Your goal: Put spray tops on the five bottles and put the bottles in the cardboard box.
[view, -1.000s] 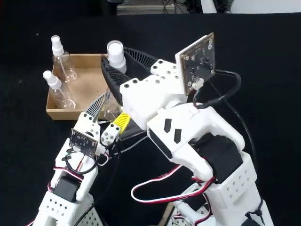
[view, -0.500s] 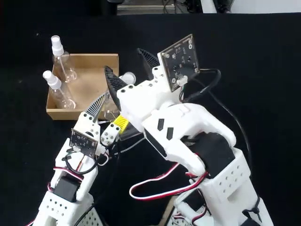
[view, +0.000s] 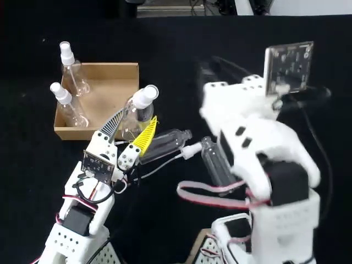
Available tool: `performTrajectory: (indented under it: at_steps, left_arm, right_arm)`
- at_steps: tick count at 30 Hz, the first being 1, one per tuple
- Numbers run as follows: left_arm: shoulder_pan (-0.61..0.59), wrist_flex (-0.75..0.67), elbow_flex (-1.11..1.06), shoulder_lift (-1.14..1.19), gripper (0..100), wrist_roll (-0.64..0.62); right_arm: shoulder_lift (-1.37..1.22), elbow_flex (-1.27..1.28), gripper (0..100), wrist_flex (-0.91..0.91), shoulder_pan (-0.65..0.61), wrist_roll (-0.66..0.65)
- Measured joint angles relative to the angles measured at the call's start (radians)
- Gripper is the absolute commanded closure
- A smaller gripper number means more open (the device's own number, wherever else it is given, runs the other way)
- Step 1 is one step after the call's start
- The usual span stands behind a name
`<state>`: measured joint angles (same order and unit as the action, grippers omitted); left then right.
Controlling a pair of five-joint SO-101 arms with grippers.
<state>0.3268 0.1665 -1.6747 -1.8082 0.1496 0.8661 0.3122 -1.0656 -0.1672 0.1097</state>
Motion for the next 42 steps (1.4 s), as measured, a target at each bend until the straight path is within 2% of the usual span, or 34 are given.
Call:
performTrajectory:
  at_steps: [3,6,14,18,25,29,33,38,42]
  left_arm:
    - [0.000,0.000,0.000,0.000,97,0.000]
    - [0.000,0.000,0.000,0.000,97,0.000]
    - [0.000,0.000,0.000,0.000,97,0.000]
    - [0.000,0.000,0.000,0.000,97,0.000]
    - [-0.072,0.000,0.000,0.000,97,0.000]
    - [-0.158,-0.006,0.000,0.000,97,0.000]
    - [-0.299,-0.006,0.025,0.000,97,0.000]
    - [-0.497,-0.008,0.121,0.000,97,0.000]
    - [-0.706,-0.009,0.132,0.000,97,0.000]
  right_arm:
    - [0.000,0.183,86.0,0.012,0.081,0.000]
    - [0.000,0.374,86.1,0.103,0.109,0.000]
    - [-0.002,0.870,85.8,0.571,0.120,0.000]
    - [-0.002,0.980,85.8,0.715,0.118,0.000]
    - [-0.002,1.037,85.8,0.763,0.115,0.000]
    - [-0.002,1.037,85.8,0.766,0.115,0.000]
    - [-0.002,1.037,85.8,0.767,0.115,0.000]
    - [-0.002,1.037,85.8,0.767,0.115,0.000]
    - [-0.002,1.037,85.8,0.767,0.115,0.000]
